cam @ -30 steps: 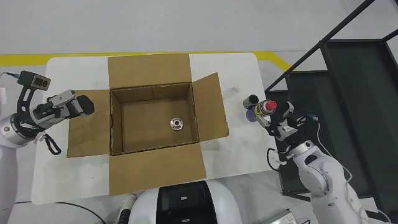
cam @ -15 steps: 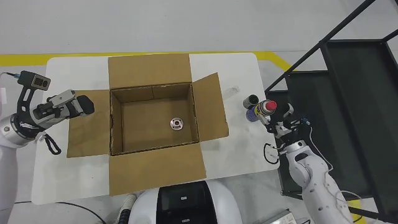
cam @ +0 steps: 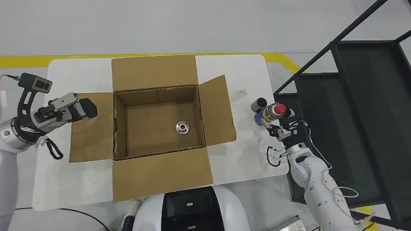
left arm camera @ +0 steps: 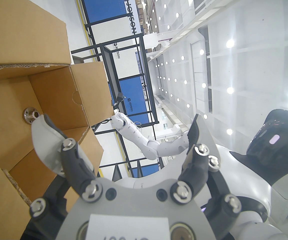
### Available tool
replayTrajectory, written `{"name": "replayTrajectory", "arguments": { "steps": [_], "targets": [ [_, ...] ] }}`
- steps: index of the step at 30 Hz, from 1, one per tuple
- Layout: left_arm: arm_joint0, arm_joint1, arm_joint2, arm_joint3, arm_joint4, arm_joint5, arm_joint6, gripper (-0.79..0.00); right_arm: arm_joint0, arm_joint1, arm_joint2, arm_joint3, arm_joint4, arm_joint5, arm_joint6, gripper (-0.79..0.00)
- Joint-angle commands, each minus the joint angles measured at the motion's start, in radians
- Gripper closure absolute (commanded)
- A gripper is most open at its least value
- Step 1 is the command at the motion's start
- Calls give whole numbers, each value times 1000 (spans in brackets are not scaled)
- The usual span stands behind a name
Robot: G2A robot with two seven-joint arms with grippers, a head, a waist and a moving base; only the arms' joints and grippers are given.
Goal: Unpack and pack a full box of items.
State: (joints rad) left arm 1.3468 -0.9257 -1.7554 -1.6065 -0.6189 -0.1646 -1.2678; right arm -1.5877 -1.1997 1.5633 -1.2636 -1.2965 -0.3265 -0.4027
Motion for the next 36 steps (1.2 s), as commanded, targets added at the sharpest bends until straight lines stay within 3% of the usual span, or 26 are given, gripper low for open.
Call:
{"name": "replayTrajectory", "arguments": {
  "steps": [1, 11, 12, 14, 28, 32, 36],
  "targets": [
    [0, 0, 0, 0, 0, 0, 0, -785, 20, -2, -13, 33, 5, -5, -5, -785],
    [0, 0, 0, 0, 0, 0, 0, -785, 106, -12, -58, 147, 37, -27, -34, -785],
    [0, 0, 0, 0, 0, 0, 0, -785, 110, -13, -59, 153, 38, -28, -37, -422],
    [0, 0, 0, 0, 0, 0, 0, -785, 116, -14, -62, 164, 44, -28, -42, 0],
    [0, 0, 0, 0, 0, 0, 0, -785, 116, -14, -51, 186, 110, -85, -107, 0],
    [0, 0, 0, 0, 0, 0, 0, -785, 66, -5, -16, 113, 102, -91, -143, 0],
    [0, 0, 0, 0, 0, 0, 0, -785, -39, 5, 42, -57, 107, -92, -168, 0]
  ]
}}
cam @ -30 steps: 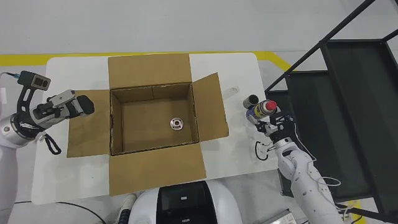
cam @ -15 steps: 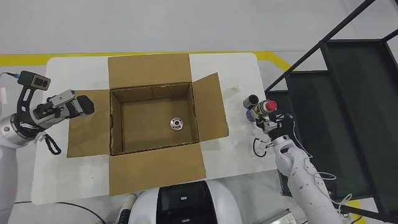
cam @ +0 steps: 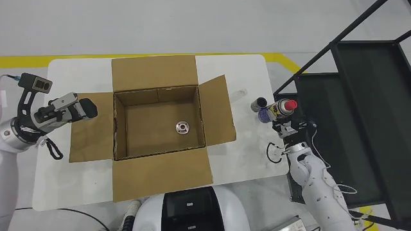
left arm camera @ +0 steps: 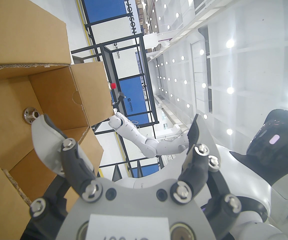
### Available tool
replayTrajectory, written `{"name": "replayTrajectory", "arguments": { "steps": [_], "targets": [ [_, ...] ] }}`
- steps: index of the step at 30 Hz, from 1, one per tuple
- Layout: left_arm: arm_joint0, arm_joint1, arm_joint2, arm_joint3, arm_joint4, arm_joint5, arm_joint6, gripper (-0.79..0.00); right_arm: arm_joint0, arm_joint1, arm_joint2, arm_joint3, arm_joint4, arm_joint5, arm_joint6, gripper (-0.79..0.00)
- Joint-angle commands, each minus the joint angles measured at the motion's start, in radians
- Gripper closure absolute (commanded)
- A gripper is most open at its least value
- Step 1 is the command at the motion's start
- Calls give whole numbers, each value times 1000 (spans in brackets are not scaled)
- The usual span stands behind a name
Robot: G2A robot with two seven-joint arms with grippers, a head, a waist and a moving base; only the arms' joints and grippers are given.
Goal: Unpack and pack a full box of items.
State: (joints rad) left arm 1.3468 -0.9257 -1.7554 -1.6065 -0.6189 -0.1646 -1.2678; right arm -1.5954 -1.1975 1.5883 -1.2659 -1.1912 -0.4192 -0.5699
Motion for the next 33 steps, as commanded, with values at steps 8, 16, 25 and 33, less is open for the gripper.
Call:
{"name": "replayTrajectory", "arguments": {
  "steps": [8, 16, 25, 33],
  "targets": [
    [0, 0, 0, 0, 0, 0, 0, -785, -236, 15, 114, -507, 30, -67, 38, 0],
    [0, 0, 0, 0, 0, 0, 0, -785, -208, 26, 39, -740, 181, -313, 267, 0],
    [0, 0, 0, 0, 0, 0, 0, -785, 11, 26, -229, -710, 305, -338, 749, 0],
    [0, 0, 0, 0, 0, 0, 0, -785, 175, 16, -382, -605, 526, -158, 1071, 0]
  ]
}}
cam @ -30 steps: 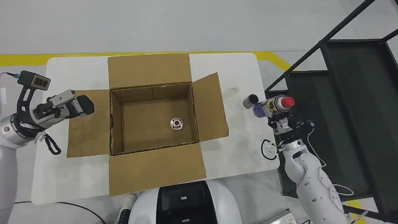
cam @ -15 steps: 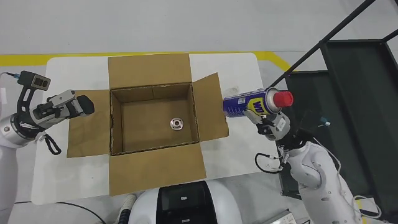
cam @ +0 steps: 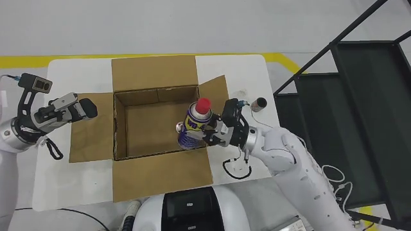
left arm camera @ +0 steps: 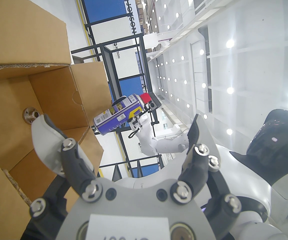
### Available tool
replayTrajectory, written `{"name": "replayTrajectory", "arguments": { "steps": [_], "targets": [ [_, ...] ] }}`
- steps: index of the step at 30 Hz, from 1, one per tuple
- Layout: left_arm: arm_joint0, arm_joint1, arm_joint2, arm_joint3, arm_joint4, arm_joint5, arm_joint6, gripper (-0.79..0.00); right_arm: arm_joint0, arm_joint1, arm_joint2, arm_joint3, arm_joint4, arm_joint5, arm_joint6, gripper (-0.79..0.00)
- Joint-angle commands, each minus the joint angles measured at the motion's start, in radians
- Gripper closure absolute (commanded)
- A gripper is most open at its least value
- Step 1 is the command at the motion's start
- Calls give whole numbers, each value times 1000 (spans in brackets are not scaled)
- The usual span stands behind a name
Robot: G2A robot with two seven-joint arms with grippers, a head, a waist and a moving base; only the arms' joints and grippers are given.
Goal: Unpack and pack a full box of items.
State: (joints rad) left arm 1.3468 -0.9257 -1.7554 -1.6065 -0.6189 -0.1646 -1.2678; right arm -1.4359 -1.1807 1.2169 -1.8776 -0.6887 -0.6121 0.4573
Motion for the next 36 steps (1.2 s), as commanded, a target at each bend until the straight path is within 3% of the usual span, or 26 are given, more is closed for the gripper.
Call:
{"name": "replayTrajectory", "arguments": {
  "steps": [1, 5, 27, 31, 36],
  "targets": [
    [0, 0, 0, 0, 0, 0, 0, -785, 30, -3, -24, 13, 55, 57, 70, 0],
    [0, 0, 0, 0, 0, 0, 0, -785, 77, -7, -32, 49, 204, 112, 106, 0],
    [0, 0, 0, 0, 0, 0, 0, -785, 76, -7, -35, 47, 206, 113, 108, 0],
    [0, 0, 0, 0, 0, 0, 0, -785, 127, -8, -61, 14, 248, 212, 222, 0],
    [0, 0, 0, 0, 0, 0, 0, -785, 303, -23, -136, 33, 309, 462, 437, 0]
  ]
}}
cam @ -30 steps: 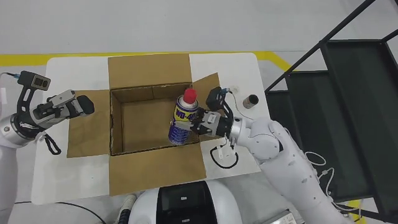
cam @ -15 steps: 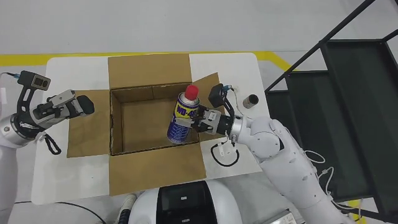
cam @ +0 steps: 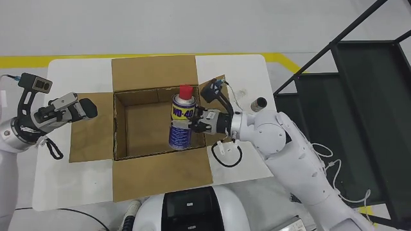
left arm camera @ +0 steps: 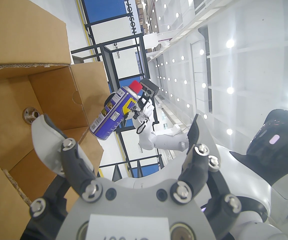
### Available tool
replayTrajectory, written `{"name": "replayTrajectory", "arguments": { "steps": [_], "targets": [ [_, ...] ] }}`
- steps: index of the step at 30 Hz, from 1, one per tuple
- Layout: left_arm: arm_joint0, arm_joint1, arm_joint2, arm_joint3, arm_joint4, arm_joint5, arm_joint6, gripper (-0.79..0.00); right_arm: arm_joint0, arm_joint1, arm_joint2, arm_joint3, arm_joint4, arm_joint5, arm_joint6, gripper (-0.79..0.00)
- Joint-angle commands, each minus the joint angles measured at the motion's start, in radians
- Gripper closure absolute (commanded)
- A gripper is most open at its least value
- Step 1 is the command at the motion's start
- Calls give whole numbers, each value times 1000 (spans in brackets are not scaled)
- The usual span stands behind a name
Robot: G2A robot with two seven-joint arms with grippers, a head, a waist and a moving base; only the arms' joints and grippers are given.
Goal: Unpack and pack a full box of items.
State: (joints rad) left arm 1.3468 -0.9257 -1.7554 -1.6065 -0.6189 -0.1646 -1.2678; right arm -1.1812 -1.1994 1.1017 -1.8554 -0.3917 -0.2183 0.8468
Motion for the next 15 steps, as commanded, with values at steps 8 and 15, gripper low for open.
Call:
{"name": "replayTrajectory", "arguments": {
  "steps": [8, 15],
  "targets": [
    [0, 0, 0, 0, 0, 0, 0, -785, 345, -73, -240, 241, 40, 355, 115, 0],
    [0, 0, 0, 0, 0, 0, 0, -785, 479, -149, -424, 460, 90, 425, 127, 0]
  ]
}}
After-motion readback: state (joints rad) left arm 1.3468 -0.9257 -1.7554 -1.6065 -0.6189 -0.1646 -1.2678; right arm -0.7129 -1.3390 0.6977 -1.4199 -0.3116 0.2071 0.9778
